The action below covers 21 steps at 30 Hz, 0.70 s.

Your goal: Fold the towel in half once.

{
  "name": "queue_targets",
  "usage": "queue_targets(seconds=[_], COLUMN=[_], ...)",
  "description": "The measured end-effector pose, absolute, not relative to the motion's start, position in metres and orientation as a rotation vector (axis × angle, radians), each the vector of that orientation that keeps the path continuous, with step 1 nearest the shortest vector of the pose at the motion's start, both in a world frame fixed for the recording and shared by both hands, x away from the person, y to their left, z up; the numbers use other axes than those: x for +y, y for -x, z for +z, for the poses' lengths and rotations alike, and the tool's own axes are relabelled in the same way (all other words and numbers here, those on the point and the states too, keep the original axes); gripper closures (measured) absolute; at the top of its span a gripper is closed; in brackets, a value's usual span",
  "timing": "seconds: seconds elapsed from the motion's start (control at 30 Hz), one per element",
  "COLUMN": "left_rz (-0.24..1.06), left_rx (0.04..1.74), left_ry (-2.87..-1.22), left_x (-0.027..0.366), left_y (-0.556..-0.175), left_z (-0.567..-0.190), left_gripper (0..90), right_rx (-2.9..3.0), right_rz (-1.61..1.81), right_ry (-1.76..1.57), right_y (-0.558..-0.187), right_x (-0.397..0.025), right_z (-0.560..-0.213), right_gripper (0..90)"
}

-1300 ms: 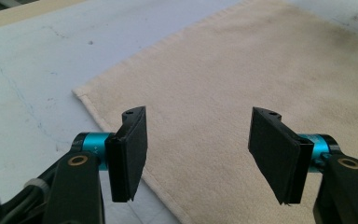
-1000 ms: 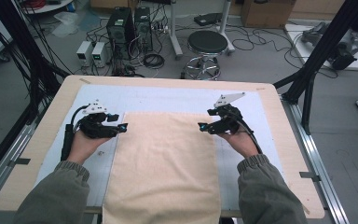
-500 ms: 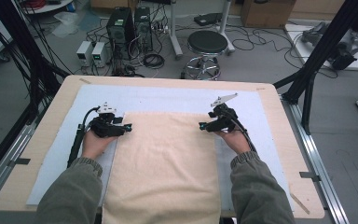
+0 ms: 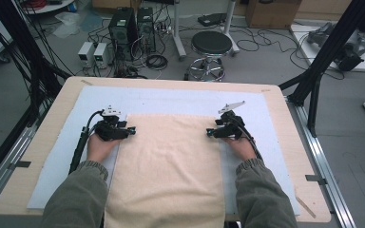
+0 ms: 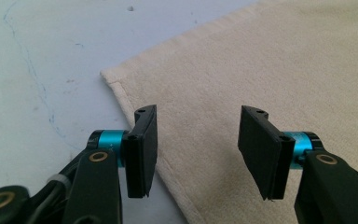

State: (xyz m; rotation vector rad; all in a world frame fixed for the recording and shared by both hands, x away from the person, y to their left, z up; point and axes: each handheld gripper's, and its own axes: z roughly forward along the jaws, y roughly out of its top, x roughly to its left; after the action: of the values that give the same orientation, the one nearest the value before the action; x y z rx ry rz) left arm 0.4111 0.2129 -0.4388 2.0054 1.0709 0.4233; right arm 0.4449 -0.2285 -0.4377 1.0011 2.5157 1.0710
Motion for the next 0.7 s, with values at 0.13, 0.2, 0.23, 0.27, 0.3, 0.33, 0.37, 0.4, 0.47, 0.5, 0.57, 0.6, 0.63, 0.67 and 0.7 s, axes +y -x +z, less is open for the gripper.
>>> queue_targets(seconds=[0.13, 0.2, 0.23, 0.27, 0.3, 0.33, 0.37, 0.4, 0.47, 0.5, 0.57, 0.6, 0.63, 0.67, 0.7], left_rz=[0.438, 0.460, 0.466, 0.466, 0.473, 0.472, 0.470, 0.466, 0.454, 0.451, 0.440, 0.437, 0.432, 0.432, 0.428], left_rx=[1.075, 1.078, 1.085, 1.084, 1.078, 1.075, 1.070, 1.066, 1.066, 1.058, 1.055, 1.053, 1.054, 1.053, 1.055], left_ry=[-2.037, -2.050, -2.051, -2.056, -2.064, -2.066, -2.068, -2.070, -2.072, -2.072, -2.071, -2.076, -2.071, -2.071, -2.065], left_x=[0.2104, 0.2094, 0.2087, 0.2087, 0.2087, 0.2086, 0.2086, 0.2084, 0.2080, 0.2079, 0.2074, 0.2078, 0.2080, 0.2086, 0.2085], left_y=[-0.4112, -0.4111, -0.4107, -0.4105, -0.4103, -0.4101, -0.4101, -0.4098, -0.4093, -0.4094, -0.4088, -0.4086, -0.4085, -0.4082, -0.4077], left_z=[-0.4423, -0.4417, -0.4414, -0.4412, -0.4408, -0.4407, -0.4405, -0.4404, -0.4400, -0.4400, -0.4398, -0.4395, -0.4396, -0.4391, -0.4387], left_gripper=[50.4, 52.6, 55.3, 57.6, 59.8, 62.8, 66.0, 68.8, 74.2, 76.7, 81.7, 82.9, 83.1, 83.4, 83.9], right_rx=[2.519, 2.512, 2.511, 2.508, 2.511, 2.511, 2.520, 2.526, 2.545, 2.552, 2.563, 2.567, 2.569, 2.572, 2.575], right_rz=[1.071, 1.066, 1.058, 1.057, 1.054, 1.053, 1.054, 1.060, 1.062, 1.062, 1.057, 1.053, 1.054, 1.059, 1.067], right_ry=[-1.019, -1.025, -1.024, -1.027, -1.033, -1.025, -1.016, -1.012, -0.997, -0.988, -0.972, -0.974, -0.966, -0.966, -0.970], right_y=[-0.4462, -0.4465, -0.4466, -0.4469, -0.4469, -0.4472, -0.4470, -0.4470, -0.4462, -0.4460, -0.4456, -0.4449, -0.4449, -0.4448, -0.4444], right_x=[-0.2284, -0.2291, -0.2291, -0.2293, -0.2288, -0.2283, -0.2274, -0.2266, -0.2240, -0.2230, -0.2217, -0.2210, -0.2211, -0.2214, -0.2214], right_z=[-0.4398, -0.4397, -0.4393, -0.4391, -0.4387, -0.4384, -0.4381, -0.4380, -0.4372, -0.4370, -0.4361, -0.4356, -0.4353, -0.4350, -0.4345], right_gripper=[39.7, 43.3, 46.9, 49.3, 52.5, 56.7, 60.6, 64.4, 72.3, 75.1, 79.2, 79.7, 80.0, 80.5, 80.8])
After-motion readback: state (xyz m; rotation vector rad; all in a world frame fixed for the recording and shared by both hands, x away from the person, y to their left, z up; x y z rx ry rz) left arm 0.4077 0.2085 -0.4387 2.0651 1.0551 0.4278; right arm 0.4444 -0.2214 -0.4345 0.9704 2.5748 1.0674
